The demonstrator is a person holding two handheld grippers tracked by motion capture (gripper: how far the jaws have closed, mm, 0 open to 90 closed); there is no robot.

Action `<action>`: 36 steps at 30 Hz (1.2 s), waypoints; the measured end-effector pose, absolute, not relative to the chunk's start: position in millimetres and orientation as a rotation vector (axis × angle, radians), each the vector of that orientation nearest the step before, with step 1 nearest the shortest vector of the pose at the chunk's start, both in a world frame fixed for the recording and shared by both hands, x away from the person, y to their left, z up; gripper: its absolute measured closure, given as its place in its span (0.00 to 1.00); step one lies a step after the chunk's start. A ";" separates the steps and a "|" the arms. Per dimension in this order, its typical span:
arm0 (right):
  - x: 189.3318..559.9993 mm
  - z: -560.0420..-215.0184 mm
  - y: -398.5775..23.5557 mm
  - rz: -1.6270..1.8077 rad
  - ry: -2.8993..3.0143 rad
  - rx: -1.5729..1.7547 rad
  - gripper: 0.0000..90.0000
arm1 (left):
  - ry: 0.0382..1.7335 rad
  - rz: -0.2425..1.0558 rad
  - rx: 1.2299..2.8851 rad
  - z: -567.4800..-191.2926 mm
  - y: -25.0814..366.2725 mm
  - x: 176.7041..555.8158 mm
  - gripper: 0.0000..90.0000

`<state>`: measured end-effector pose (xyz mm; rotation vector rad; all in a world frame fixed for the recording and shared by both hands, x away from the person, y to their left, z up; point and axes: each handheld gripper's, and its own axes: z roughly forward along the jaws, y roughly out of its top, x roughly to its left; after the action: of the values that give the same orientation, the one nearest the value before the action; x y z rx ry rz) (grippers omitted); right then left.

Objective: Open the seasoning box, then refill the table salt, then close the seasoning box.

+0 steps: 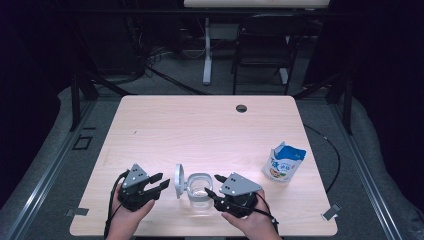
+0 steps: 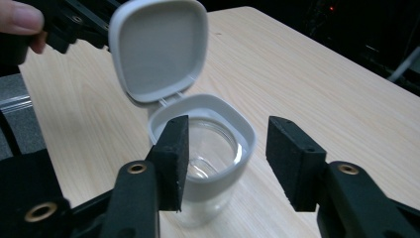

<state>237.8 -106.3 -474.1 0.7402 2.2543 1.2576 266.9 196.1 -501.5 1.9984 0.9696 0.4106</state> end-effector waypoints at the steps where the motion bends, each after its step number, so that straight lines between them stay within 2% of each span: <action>1: 237.7 -474.9 -110.0 1.253 2.252 0.750 0.56 | 0.967 0.410 2.005 -501.8 196.7 267.1 0.69; 24: 238.8 -487.4 -219.6 1.216 2.106 1.055 0.55 | 1.033 0.462 1.981 -518.5 225.4 270.3 0.64; 36: 241.2 -471.5 -272.0 1.212 2.005 1.132 0.55 | 1.051 0.462 1.957 -528.2 232.4 273.5 0.64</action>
<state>241.2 -272.0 -471.5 1.1323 2.0045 1.2123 273.5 232.4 -528.2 1.9567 1.0508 0.4616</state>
